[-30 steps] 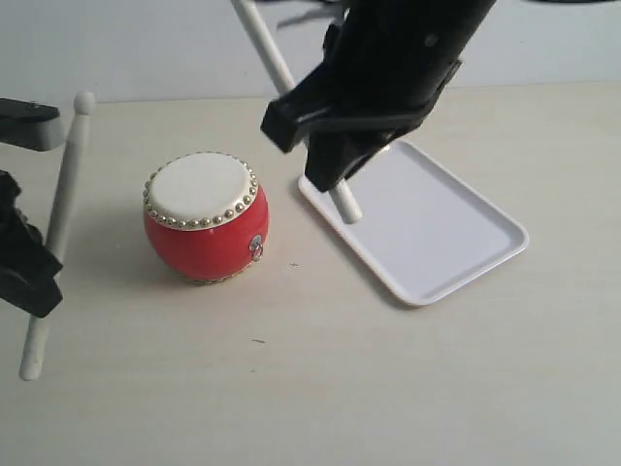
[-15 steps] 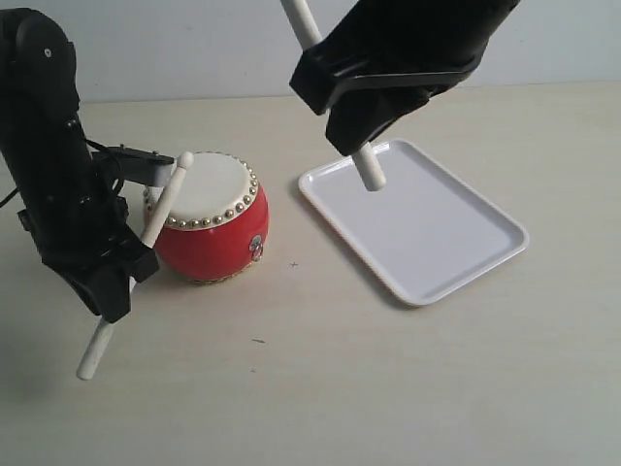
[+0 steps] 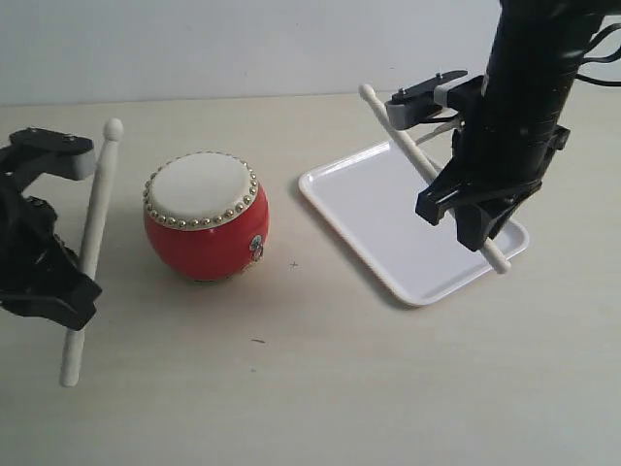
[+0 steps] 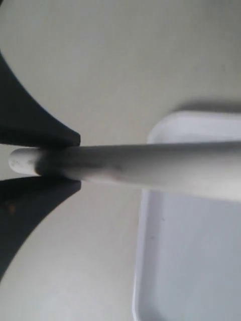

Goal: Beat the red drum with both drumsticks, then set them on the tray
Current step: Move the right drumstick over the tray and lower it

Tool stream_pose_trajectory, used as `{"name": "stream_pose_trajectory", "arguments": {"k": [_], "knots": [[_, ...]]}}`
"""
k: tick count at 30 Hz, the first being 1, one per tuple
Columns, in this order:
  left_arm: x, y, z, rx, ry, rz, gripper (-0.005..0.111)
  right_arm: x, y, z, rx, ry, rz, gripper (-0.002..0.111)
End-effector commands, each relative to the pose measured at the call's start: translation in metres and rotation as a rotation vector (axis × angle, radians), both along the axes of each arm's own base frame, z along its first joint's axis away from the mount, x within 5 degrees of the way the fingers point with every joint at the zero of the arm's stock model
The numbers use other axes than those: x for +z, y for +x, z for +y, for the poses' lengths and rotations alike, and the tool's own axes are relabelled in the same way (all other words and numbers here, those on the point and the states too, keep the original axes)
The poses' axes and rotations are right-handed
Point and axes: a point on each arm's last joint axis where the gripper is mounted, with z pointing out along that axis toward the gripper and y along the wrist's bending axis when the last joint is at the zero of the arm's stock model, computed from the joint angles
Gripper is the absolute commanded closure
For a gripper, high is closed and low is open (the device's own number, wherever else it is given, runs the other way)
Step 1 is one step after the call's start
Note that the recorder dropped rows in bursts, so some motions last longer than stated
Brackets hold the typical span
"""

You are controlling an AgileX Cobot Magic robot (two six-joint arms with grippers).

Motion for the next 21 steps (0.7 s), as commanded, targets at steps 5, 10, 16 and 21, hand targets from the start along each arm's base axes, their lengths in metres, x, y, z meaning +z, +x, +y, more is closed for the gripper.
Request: {"name": "stream_pose_trajectory", "arguments": {"k": [5,10,16,21], "knots": [[0.034,-0.043,0.016,0.029,-0.085,-0.181,0.107,-0.029,0.064,0.016,0.051,-0.043,-0.046,0.108],[0.046,-0.055,0.024,0.013,-0.056,-0.218,0.107,-0.049,0.085,0.014,0.077,-0.099,-0.050,0.108],[0.049,-0.062,0.028,0.029,-0.036,-0.209,0.107,-0.065,0.088,-0.001,0.019,-0.103,0.001,0.108],[0.050,-0.062,0.028,0.031,-0.043,-0.210,0.107,-0.065,0.091,-0.010,-0.010,-0.103,0.002,0.108]]}}
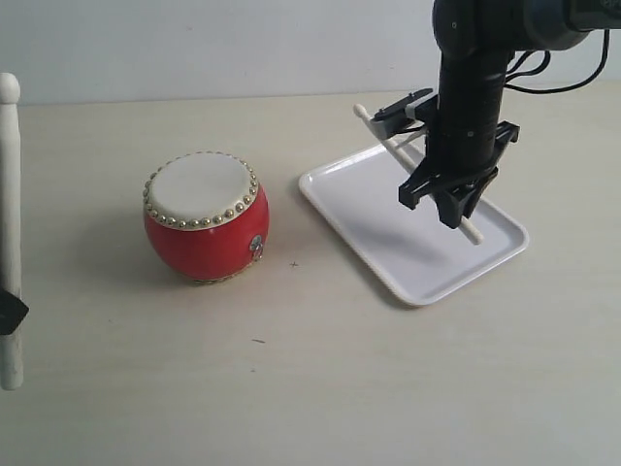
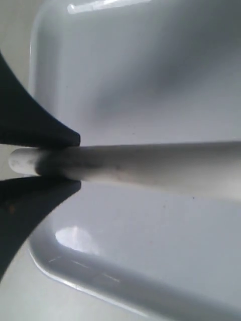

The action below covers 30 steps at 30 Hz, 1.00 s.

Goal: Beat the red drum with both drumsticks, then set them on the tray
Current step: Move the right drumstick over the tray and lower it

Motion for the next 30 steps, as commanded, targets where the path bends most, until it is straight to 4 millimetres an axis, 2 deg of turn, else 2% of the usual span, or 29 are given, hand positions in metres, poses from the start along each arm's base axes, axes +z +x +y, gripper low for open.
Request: {"name": "stream_pose_trajectory", "arguments": {"k": [1,10,20,30], "knots": [[0.001,-0.002,0.001,0.012,-0.005,-0.003,0.107,0.002,0.002,-0.008,-0.018,-0.009,-0.011,0.108],[0.002,-0.002,0.000,0.027,-0.026,0.009,0.107,-0.009,0.006,-0.015,-0.036,-0.106,-0.023,0.108],[0.002,-0.002,-0.002,0.031,-0.042,0.013,0.107,-0.009,0.007,-0.018,-0.028,-0.139,-0.036,0.108],[0.002,-0.003,-0.003,0.024,-0.051,0.012,0.107,-0.019,0.008,-0.019,-0.021,-0.155,-0.016,0.094]]}}
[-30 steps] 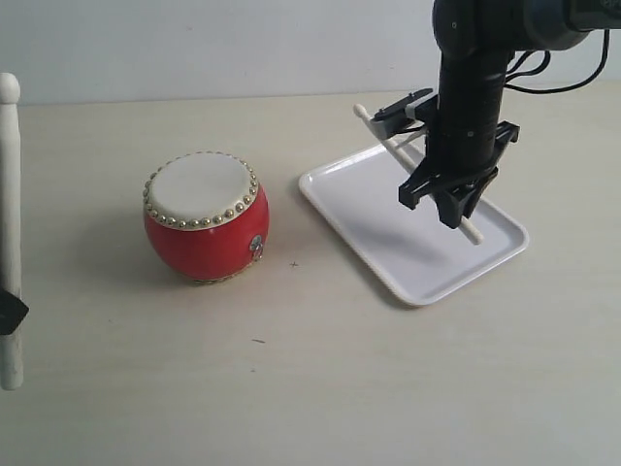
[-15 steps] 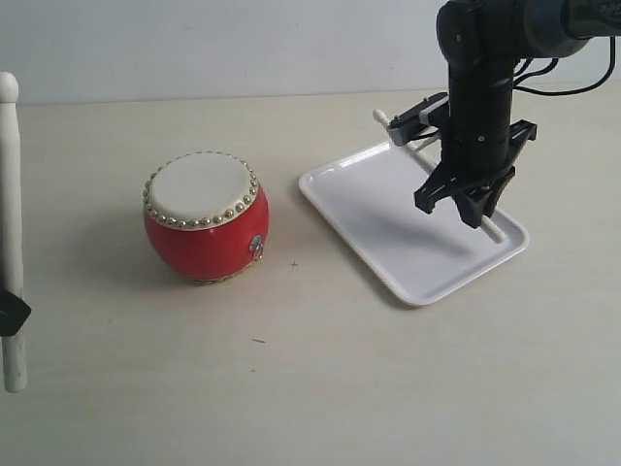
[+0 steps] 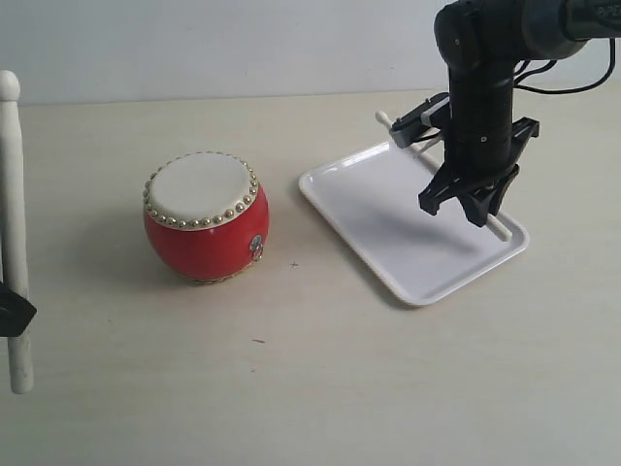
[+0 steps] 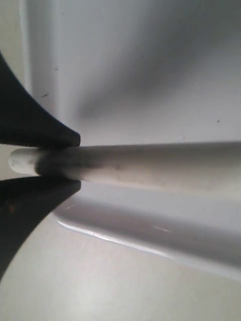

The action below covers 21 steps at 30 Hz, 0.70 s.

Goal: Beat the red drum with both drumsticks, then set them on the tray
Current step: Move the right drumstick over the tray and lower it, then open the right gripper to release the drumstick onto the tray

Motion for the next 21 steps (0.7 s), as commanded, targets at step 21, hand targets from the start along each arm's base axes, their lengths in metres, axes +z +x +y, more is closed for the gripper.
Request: {"name": "stream_pose_trajectory", "arguments": {"k": [21], "knots": [[0.0014,-0.0016,-0.0004,0.006,-0.017,0.001,0.107,-0.0176,0.0023,-0.0041,-0.051,-0.042,0.013,0.083]]}}
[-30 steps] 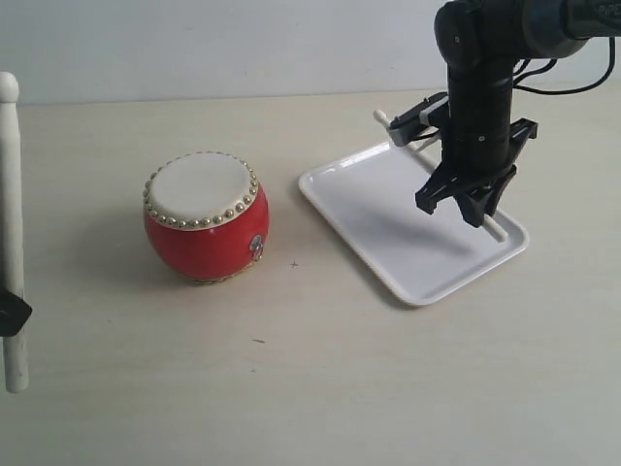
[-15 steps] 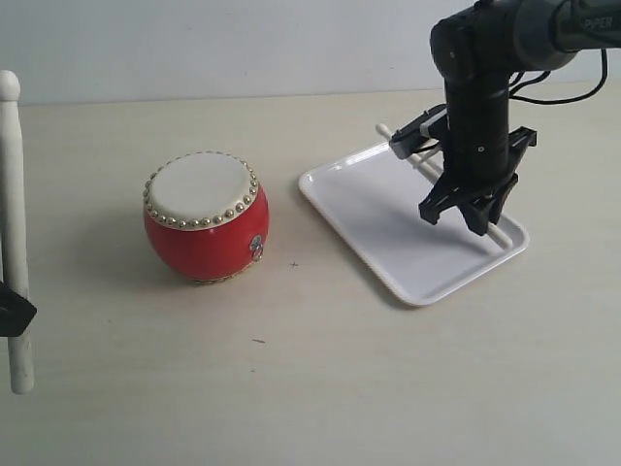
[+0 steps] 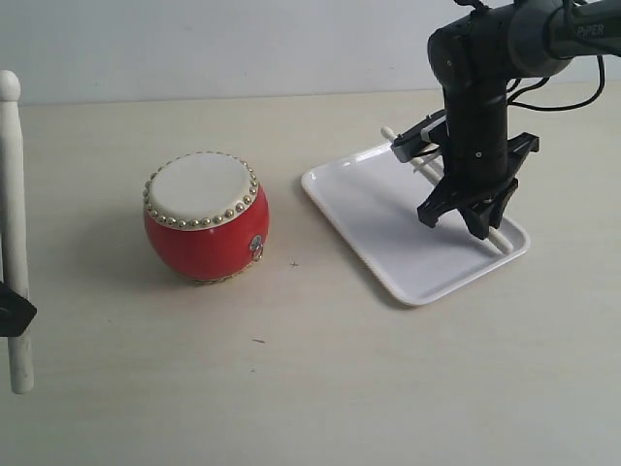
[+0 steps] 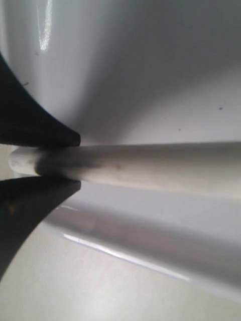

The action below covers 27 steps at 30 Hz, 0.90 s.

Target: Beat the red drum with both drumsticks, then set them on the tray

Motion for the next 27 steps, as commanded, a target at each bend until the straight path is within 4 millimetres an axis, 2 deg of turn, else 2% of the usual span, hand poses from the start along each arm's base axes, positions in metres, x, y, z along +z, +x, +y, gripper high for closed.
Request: {"name": "stream_pose_trajectory", "arguments": {"k": [1,3,6,8,10,11,12,13,14,17,19,22,23,27], "knots": [[0.001,-0.002,0.000,0.009,-0.016,0.001,0.107,0.002,0.001,-0.003,-0.006,-0.005,-0.011,0.078],[0.001,-0.002,0.000,0.009,-0.016,0.001,0.107,0.002,0.001,-0.003,-0.006,-0.005,-0.011,0.071],[0.001,-0.001,0.000,0.009,-0.016,-0.001,0.107,0.002,0.001,-0.003,-0.004,-0.005,-0.010,0.070],[0.002,-0.001,0.000,0.013,-0.018,-0.004,0.107,0.009,0.001,-0.003,-0.009,0.002,-0.026,0.070],[0.002,0.001,-0.001,0.030,-0.030,-0.024,0.107,0.033,0.000,-0.003,-0.035,0.021,-0.086,0.070],[0.003,0.002,-0.003,0.039,-0.056,-0.035,0.107,0.059,-0.003,0.001,-0.061,0.091,-0.149,0.070],[0.004,0.002,-0.004,0.029,-0.073,-0.037,0.107,0.072,-0.005,0.004,-0.075,0.150,-0.188,0.071],[0.004,0.000,-0.009,-0.013,-0.116,-0.032,0.107,0.102,-0.013,0.012,-0.109,0.307,-0.293,0.071],[0.003,-0.001,-0.011,-0.027,-0.139,-0.026,0.107,0.117,-0.019,0.014,-0.115,0.378,-0.342,0.072],[-0.009,-0.003,-0.014,-0.042,-0.184,-0.033,0.107,0.142,-0.047,0.019,-0.114,0.573,-0.406,0.072],[-0.019,-0.005,-0.015,-0.024,-0.217,-0.039,0.107,0.147,-0.071,0.023,-0.086,0.701,-0.416,0.072],[-0.032,-0.008,-0.017,-0.030,-0.298,-0.015,0.107,0.142,-0.105,0.029,-0.089,0.908,-0.391,0.072],[-0.042,-0.008,-0.017,-0.013,-0.356,0.003,0.107,0.134,-0.124,0.034,-0.089,1.048,-0.361,0.072],[-0.047,-0.002,-0.017,0.016,-0.495,0.030,0.107,0.120,-0.148,0.040,-0.003,1.258,-0.333,0.071]]}}
